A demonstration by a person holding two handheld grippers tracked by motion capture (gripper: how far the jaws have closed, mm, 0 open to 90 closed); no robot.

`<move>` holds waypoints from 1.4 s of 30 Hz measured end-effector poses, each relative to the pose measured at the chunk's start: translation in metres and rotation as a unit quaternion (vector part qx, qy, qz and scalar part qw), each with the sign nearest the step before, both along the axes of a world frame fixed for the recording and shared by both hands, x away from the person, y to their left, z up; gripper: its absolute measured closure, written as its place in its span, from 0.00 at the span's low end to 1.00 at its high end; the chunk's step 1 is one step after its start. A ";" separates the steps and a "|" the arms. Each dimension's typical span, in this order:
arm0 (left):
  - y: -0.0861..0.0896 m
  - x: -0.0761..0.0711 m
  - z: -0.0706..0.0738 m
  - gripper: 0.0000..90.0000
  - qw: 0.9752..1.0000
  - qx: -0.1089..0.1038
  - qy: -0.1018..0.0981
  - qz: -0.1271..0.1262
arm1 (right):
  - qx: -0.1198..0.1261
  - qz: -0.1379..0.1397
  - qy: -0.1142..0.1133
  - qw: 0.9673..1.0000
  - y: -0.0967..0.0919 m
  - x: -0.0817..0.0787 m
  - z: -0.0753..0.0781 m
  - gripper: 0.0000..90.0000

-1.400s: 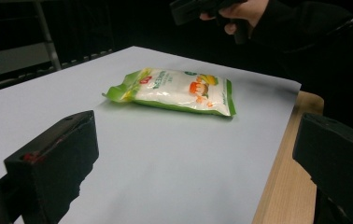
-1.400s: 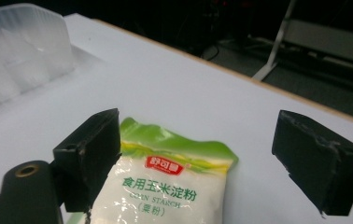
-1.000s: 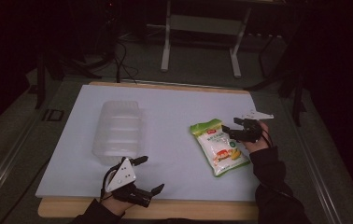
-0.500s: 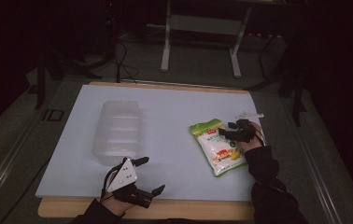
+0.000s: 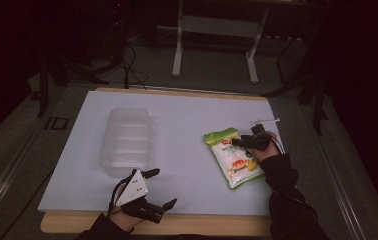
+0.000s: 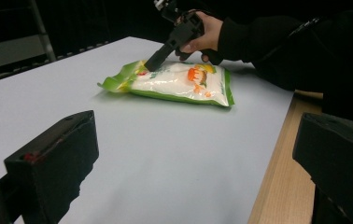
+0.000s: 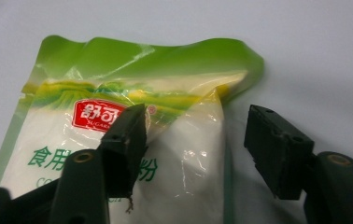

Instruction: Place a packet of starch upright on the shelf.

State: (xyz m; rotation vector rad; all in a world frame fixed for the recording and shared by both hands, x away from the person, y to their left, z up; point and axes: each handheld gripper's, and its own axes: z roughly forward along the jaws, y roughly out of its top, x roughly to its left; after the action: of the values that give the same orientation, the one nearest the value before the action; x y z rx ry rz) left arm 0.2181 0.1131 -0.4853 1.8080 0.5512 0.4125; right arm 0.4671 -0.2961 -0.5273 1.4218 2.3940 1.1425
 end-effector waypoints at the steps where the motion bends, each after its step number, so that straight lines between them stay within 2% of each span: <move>1: 0.000 0.000 0.000 0.01 1.000 0.000 -0.001 0.001 | -0.002 0.004 0.005 1.000 0.002 0.000 0.001 0.55; 2: 0.000 0.000 0.000 0.01 1.000 0.000 -0.001 0.000 | 0.001 0.010 0.012 1.000 0.004 -0.001 0.002 0.57; 3: 0.000 0.000 0.000 0.01 1.000 -0.001 0.001 -0.001 | -0.017 0.010 0.005 1.000 0.008 -0.003 0.003 0.59; 4: 0.000 0.000 0.000 0.01 1.000 -0.001 0.001 -0.001 | -0.017 0.010 0.005 1.000 0.008 -0.003 0.003 0.59; 6: -0.001 0.000 -0.001 0.01 1.000 0.001 0.002 -0.002 | -0.025 0.001 0.029 0.999 0.013 -0.002 0.006 0.72; 8: -0.001 -0.001 0.000 0.01 1.000 0.002 -0.001 -0.002 | -0.041 -0.009 0.028 0.999 0.017 -0.004 0.008 0.77; 9: -0.001 -0.001 0.000 0.01 1.000 0.002 -0.001 -0.002 | -0.044 -0.013 0.025 0.999 0.018 -0.006 0.009 0.83; 10: -0.001 -0.001 0.000 0.01 1.000 0.002 -0.003 0.000 | -0.045 -0.020 0.023 0.999 0.018 -0.007 0.010 0.88; 13: 0.000 0.000 0.000 0.01 1.000 -0.001 -0.001 0.004 | -0.038 -0.038 0.023 0.998 0.019 -0.010 0.013 0.92; 15: 0.001 0.000 0.000 0.01 1.000 -0.003 0.001 0.004 | -0.050 -0.037 0.010 0.998 0.022 -0.013 0.016 0.93; 18: 0.001 0.000 0.000 0.01 1.000 -0.002 0.001 0.004 | -0.055 -0.031 -0.005 0.998 0.025 -0.018 0.023 0.94; 28: 0.002 0.000 0.001 0.01 1.000 -0.001 -0.005 0.013 | -0.017 -0.018 -0.044 0.999 0.025 -0.040 0.050 0.95; 30: 0.002 0.000 0.001 0.01 1.000 -0.001 -0.005 0.014 | -0.012 -0.014 -0.057 0.998 0.025 -0.045 0.056 0.95; 35: 0.001 0.000 0.001 0.01 1.000 0.003 -0.005 0.013 | -0.006 -0.012 -0.072 0.997 0.027 -0.054 0.067 0.95; 36: 0.001 -0.001 0.001 0.01 1.000 0.004 -0.007 0.014 | -0.005 -0.012 -0.081 0.997 0.028 -0.059 0.072 0.95; 39: 0.001 -0.001 0.001 0.01 1.000 0.003 -0.008 0.014 | 0.011 -0.006 -0.090 0.996 0.028 -0.066 0.079 0.95; 42: 0.001 -0.001 0.002 0.01 1.000 0.000 -0.007 0.014 | 0.017 0.004 -0.103 0.995 0.029 -0.074 0.087 0.96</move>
State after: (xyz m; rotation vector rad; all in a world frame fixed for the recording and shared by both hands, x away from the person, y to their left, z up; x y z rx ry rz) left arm 0.2171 0.1142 -0.4837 1.7974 0.5670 0.4430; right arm 0.3929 -0.2669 -0.4403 1.2383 2.2506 1.2706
